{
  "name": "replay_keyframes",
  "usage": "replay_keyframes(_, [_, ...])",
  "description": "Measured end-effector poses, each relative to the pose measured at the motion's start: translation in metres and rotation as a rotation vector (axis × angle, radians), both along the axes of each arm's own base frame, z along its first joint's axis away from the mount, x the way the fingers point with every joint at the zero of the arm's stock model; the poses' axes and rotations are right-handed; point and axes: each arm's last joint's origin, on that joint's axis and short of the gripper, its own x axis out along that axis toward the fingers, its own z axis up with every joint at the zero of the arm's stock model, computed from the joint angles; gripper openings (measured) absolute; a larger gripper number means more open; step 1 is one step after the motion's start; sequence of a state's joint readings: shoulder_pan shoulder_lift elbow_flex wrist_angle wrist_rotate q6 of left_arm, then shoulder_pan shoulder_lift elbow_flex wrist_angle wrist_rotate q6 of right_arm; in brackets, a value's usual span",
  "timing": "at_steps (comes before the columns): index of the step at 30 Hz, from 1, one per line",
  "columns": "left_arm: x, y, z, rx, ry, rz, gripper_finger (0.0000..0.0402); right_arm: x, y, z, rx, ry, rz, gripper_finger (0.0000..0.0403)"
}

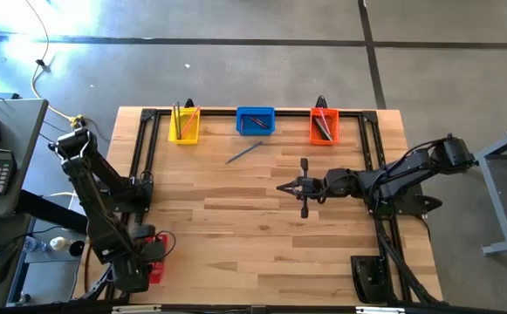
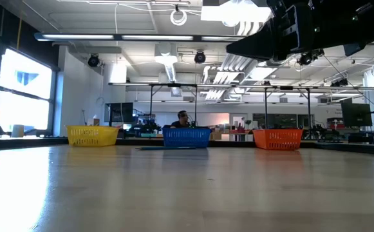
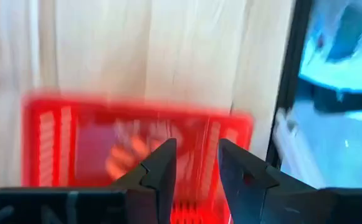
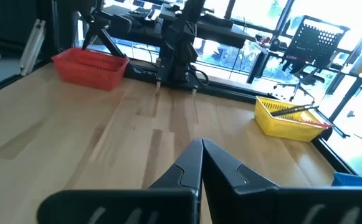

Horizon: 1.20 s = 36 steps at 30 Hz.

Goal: Sort crayons/erasers/pens/pencils in bins
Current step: Put the blue colored pencil into the yellow bin

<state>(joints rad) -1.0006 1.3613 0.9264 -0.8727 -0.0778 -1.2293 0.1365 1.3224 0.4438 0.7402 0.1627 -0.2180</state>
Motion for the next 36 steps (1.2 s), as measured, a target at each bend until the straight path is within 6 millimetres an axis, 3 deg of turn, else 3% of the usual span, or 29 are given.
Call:
replay_keyframes(10, [0.05, 0.019, 0.014, 0.143, -0.34, -0.119, 0.0051, -0.005, 0.027, 0.005, 0.012, -0.051, 0.041, 0.0])
replay_keyframes(17, [0.101, 0.057, 0.002, 0.093, -0.554, -0.201, 0.0003, -0.005, 0.032, 0.007, 0.017, -0.069, 0.057, 0.0])
replay_keyframes(22, [0.12, 0.1, -0.009, 0.216, -0.587, -0.103, 0.0004, -0.005, 0.031, 0.006, 0.016, -0.067, 0.057, 0.0])
replay_keyframes(27, [0.136, 0.157, -0.009, 0.365, -0.576, 0.062, 0.0002, -0.005, 0.031, 0.006, 0.014, -0.067, 0.059, 0.0])
replay_keyframes(32, [0.138, 0.219, -0.01, 0.419, -0.526, 0.215, 0.0011, -0.005, 0.031, 0.006, 0.013, -0.066, 0.06, 0.0])
replay_keyframes(36, [0.138, 0.255, -0.019, 0.408, -0.475, 0.264, 0.0033, -0.005, 0.031, 0.006, 0.013, -0.065, 0.061, 0.0])
